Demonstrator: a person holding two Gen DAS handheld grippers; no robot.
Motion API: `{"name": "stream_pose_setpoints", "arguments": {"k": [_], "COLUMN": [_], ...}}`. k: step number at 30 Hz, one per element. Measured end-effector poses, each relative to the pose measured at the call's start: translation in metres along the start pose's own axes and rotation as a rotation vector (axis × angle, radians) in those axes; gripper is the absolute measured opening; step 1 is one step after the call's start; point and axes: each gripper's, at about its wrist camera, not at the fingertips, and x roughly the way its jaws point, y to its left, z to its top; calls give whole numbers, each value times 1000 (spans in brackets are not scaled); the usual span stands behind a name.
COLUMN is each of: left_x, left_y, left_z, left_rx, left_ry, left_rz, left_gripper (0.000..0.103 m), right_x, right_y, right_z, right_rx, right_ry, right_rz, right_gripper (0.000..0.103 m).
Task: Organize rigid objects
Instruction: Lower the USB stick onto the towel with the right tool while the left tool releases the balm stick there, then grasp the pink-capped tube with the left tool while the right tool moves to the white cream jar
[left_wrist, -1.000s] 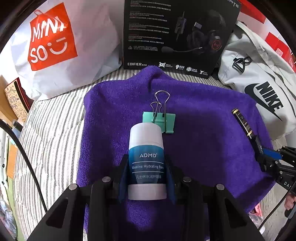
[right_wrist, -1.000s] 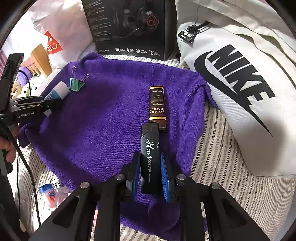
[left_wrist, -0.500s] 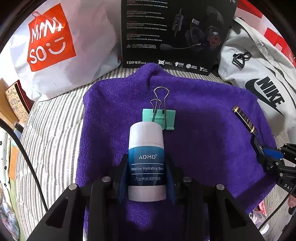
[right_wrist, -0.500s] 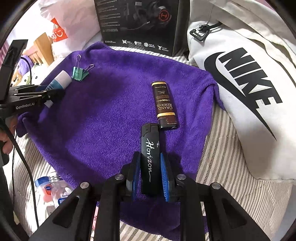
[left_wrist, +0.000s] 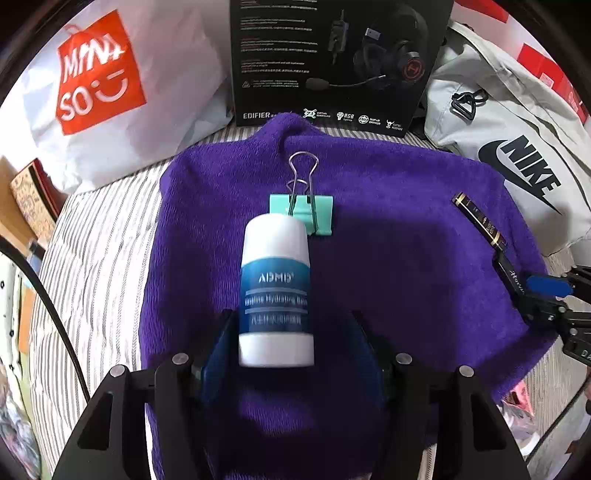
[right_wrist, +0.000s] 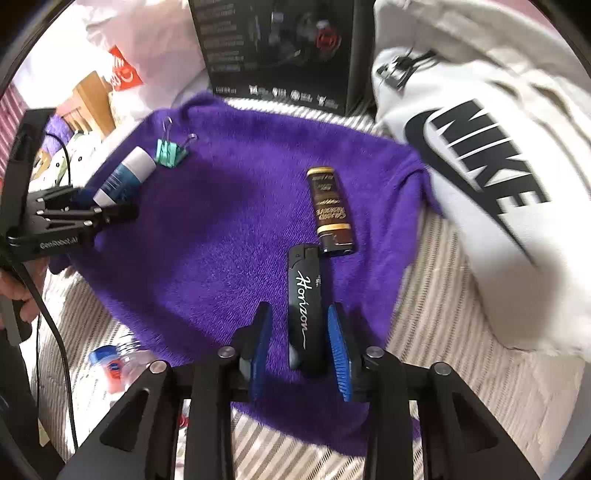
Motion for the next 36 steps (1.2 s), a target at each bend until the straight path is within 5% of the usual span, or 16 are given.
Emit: {"name": "stream_pose_setpoints", "arguments": {"k": [14, 24, 36], "left_x": [-83, -77, -47], "left_y": [-39, -99, -112], "left_z": [-56, -102, -104], "left_rx": [54, 188, 251], "left_ry": [-77, -23, 41], "left_rz": [-42, -91, -61], "left_gripper": [59, 59, 58], "right_x": [-72, -88, -87], "right_y": [13, 14, 12], "right_z": [-63, -127, -146], "right_rx": [111, 174, 188], "right_ry": [-105, -74, -46], "right_rz": [23, 27, 26], "right_gripper": [44, 44, 44]}}
